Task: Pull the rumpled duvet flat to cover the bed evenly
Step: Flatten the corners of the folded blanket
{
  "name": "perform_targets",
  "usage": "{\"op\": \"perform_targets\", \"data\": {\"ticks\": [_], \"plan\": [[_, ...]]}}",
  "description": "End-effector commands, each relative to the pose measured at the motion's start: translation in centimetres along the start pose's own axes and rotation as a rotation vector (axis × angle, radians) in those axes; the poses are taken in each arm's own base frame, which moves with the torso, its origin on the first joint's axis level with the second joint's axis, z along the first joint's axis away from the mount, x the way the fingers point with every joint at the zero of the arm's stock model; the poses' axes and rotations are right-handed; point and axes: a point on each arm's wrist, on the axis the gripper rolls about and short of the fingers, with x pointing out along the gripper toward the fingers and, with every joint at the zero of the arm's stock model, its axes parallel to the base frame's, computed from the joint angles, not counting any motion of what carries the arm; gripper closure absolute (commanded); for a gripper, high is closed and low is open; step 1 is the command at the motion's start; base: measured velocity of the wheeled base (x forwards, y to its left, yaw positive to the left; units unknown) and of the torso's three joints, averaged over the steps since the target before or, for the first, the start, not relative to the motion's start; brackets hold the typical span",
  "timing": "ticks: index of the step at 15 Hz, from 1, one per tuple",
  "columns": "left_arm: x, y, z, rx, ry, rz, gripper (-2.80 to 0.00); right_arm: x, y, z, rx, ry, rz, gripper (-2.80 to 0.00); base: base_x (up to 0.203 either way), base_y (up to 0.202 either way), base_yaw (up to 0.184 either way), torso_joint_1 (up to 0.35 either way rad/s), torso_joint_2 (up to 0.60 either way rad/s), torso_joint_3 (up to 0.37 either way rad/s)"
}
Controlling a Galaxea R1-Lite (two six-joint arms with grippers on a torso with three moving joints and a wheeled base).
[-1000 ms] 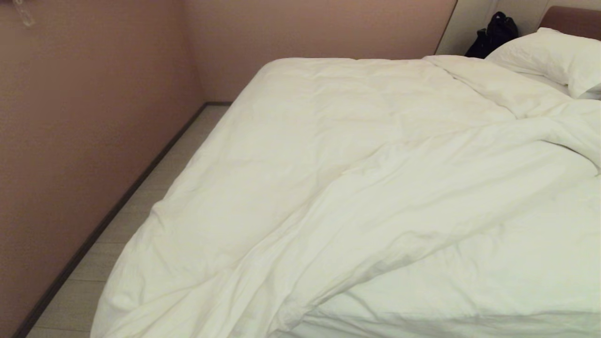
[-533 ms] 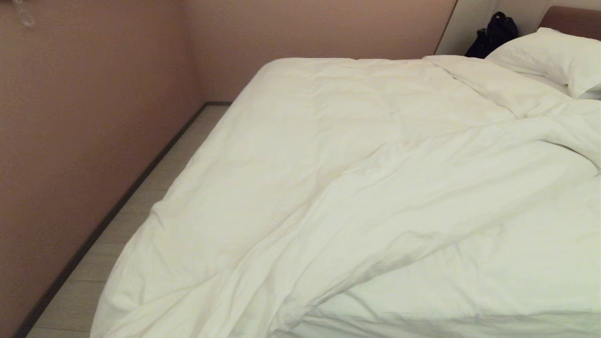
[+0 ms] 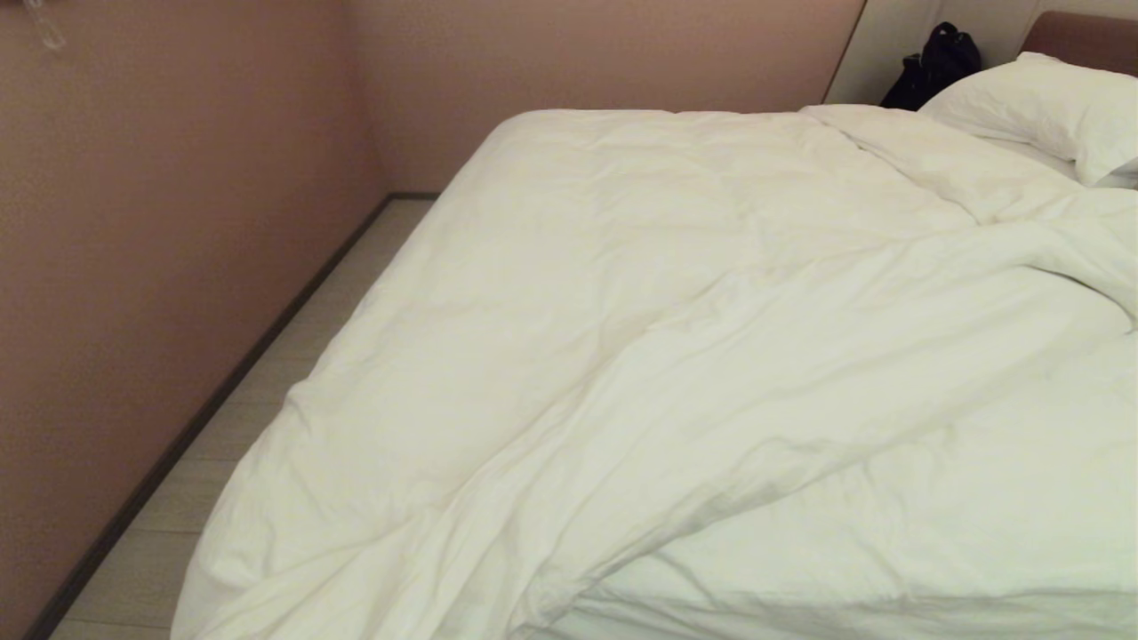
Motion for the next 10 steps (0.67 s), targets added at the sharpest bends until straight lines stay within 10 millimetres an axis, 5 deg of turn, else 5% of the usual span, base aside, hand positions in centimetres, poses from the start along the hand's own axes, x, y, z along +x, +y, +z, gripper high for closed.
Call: {"op": "perform_targets", "data": {"ticks": [1,5,10], "plan": [[0.00,0.00,-0.01,0.001,0.000,0.000,0.00,0.01,0.00,0.00,0.000,0.002,0.001,0.00,0.000,0.000,0.000,0.000,0.00,0.000],[0.00,0.00,-0.01,0.005,0.000,0.000,0.00,0.01,0.00,0.00,0.000,0.002,0.001,0.00,-0.016,0.000,0.000,0.002,0.00,0.000],[0.00,0.00,-0.01,0.001,0.000,0.000,0.00,0.01,0.00,0.00,0.000,0.002,0.001,0.00,-0.185,0.000,0.002,0.006,0.00,0.002]]}}
